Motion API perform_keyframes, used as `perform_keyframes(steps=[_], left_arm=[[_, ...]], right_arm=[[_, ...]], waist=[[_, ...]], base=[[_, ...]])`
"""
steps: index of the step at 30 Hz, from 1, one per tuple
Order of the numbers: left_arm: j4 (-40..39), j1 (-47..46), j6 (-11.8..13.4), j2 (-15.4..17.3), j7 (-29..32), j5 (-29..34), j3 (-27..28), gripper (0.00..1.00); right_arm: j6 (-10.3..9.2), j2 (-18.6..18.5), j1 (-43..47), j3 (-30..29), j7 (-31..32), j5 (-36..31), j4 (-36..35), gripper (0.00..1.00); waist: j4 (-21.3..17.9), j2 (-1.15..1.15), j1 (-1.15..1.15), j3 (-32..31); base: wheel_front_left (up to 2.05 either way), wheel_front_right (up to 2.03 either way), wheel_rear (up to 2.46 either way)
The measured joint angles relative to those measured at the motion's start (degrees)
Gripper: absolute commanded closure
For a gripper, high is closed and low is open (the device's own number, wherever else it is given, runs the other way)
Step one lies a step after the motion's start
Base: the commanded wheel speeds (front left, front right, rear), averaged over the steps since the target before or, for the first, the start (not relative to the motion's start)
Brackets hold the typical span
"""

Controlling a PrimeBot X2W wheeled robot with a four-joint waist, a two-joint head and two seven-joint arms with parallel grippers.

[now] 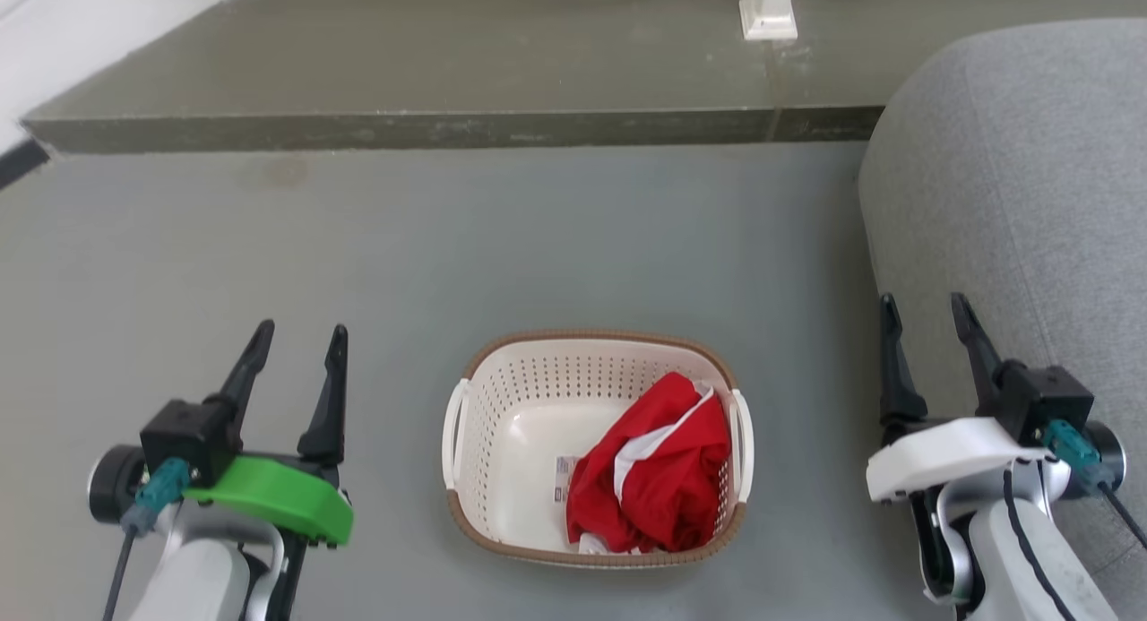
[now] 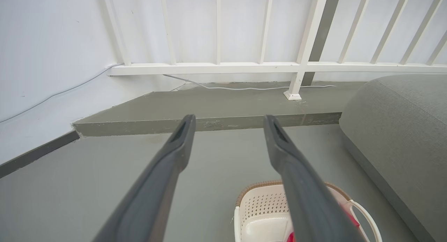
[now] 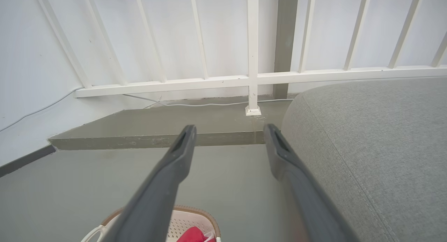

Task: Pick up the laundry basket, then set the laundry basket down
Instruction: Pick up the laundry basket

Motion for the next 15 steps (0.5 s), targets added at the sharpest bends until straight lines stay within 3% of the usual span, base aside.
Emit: perform_keyframes(steps=[15], left_arm=[[-3.43,5.91,1.31,0.03,0.09,-0.37,-0.18,0.00]], right_arm=[[-0.02,0.25,4.30,0.24,0.60,0.03,-2.59,0.00]], waist=[[-0.31,0.00,0.00,-2.91]], base=[[0.00,0.00,0.00]])
